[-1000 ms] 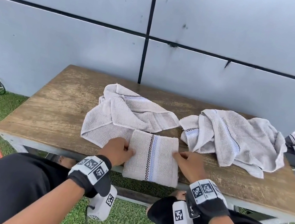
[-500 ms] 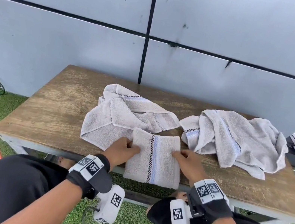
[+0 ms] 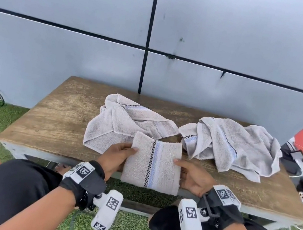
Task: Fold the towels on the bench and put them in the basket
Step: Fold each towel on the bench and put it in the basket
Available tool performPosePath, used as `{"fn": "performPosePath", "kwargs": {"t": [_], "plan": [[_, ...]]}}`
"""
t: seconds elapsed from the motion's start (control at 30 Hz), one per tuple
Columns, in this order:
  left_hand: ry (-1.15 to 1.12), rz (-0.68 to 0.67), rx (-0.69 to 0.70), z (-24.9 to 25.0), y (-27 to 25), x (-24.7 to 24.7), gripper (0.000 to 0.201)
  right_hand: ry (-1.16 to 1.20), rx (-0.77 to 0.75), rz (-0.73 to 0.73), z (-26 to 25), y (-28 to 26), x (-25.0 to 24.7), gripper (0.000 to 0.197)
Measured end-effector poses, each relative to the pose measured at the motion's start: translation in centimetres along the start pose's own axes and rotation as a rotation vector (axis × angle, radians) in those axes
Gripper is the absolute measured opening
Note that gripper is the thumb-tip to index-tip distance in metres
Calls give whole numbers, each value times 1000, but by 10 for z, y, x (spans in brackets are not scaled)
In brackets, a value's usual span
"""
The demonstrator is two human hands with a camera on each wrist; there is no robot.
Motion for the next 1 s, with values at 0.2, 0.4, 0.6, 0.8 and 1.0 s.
{"fn": "performPosePath", "kwargs": {"t": [0.2, 0.4, 0.6, 0.8, 1.0], "plan": [[-21, 73, 110, 4, -39, 0, 28, -89, -163, 47, -13, -38, 14, 27], [-47, 171, 238, 44, -94, -7, 14, -202, -392, 45, -50, -103, 48, 19], [-65, 251, 357, 86, -147, -29, 20, -203, -516, -48, -79, -153, 79, 11], [-92, 308, 448, 102, -191, -57, 18, -231, -550, -175, -88, -165, 115, 20], [-86, 438, 482, 105, -229, -100, 19, -252, -541, -330, -85, -164, 174, 16]]}}
Point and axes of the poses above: each hand's wrist, its own y-axis towards the middle knuckle, its own x-axis out of the palm, z = x × y, the point moved 4 cm from there along y, towards the middle knuckle, and after that the axes turned 4 degrees about y, right-handed, at the moved point
